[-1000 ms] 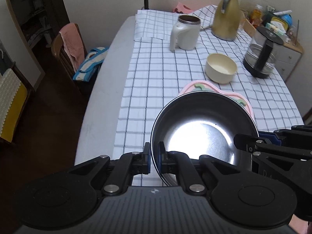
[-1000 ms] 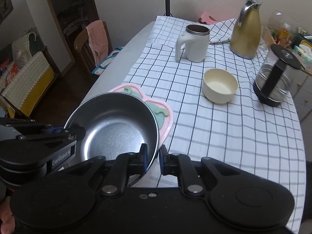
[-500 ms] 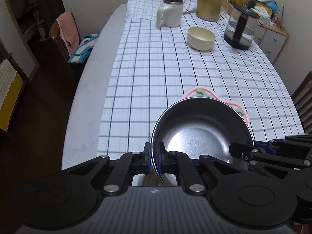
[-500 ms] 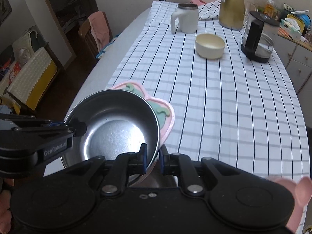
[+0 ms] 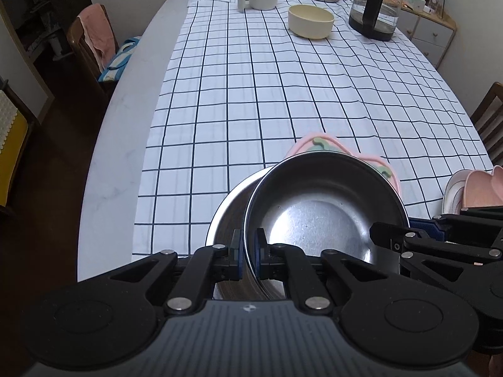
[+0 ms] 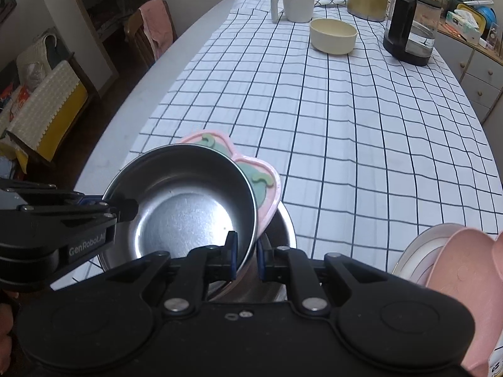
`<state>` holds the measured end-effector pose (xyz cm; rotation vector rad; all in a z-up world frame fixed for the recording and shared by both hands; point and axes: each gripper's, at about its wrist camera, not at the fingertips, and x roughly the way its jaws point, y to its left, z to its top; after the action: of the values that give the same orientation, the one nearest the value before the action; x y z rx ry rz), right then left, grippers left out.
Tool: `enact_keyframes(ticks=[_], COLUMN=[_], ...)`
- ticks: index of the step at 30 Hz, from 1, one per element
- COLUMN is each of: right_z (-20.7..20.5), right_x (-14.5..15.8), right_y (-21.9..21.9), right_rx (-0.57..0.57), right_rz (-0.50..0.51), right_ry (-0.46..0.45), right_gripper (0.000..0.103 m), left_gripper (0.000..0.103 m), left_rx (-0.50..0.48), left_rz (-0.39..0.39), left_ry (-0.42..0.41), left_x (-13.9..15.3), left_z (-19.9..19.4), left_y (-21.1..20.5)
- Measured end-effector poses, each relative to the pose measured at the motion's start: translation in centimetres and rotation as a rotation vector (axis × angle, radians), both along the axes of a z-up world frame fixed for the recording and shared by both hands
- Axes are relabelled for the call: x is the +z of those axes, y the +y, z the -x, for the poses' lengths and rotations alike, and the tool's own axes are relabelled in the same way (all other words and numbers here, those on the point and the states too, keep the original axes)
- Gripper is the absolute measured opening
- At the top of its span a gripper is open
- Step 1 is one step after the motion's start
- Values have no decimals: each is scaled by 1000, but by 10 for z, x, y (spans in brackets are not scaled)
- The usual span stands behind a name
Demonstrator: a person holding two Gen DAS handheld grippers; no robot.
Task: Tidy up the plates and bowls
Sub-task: 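Lower the pink-handled pot into the steel bowl with both grippers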
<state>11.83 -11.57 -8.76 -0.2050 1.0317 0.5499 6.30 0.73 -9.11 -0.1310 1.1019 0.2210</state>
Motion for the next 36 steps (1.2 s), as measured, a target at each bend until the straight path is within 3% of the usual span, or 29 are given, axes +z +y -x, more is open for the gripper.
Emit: enact_keyframes(ticks=[24, 36], right_z=[8, -1], right_x=[-31, -30], right_y=[-1, 3], right_rx=[-19, -9], right_rz=[46, 33], right_ry=[14, 38], right_gripper=[14, 21], left_gripper=[6, 6], left_rx=[-53, -58], left_rz=[-8, 32], left_ry=[21, 6], left_x=[-39, -33], left_z=[-5, -13], left_y=[-1, 12])
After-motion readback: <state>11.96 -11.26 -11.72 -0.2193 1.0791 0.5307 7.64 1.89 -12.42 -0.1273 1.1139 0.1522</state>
